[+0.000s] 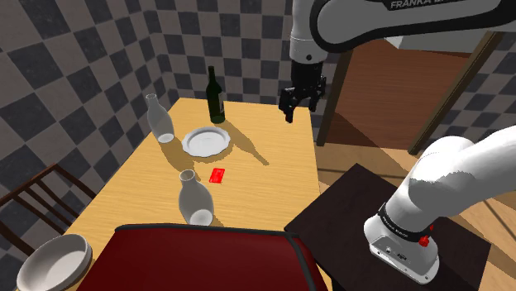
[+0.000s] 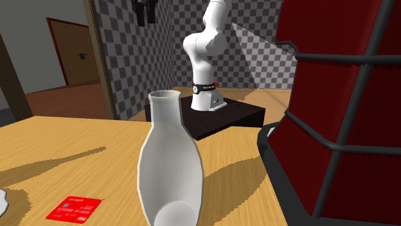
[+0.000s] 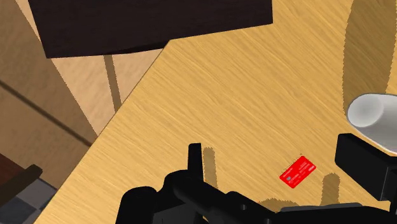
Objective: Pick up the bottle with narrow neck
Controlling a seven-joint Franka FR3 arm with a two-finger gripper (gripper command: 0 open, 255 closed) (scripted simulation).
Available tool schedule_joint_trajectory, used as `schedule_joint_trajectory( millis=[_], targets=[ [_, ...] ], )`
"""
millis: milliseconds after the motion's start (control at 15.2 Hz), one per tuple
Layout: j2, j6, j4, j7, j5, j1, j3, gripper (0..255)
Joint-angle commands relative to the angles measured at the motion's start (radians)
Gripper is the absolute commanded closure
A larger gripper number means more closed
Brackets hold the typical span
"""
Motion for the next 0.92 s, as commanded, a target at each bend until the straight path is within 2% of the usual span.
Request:
schedule_joint_trajectory(
  millis=[0, 462, 858],
  targets=[
    [0.057, 0.033, 0.023, 0.038, 0.013, 0.009, 0.035, 0],
    [0.282, 0.128, 0.149, 0.175, 0.013, 0.029, 0.151, 0],
    [0.502, 0.181, 0.302, 0.306, -0.047, 0.052, 0.235, 0]
  ],
)
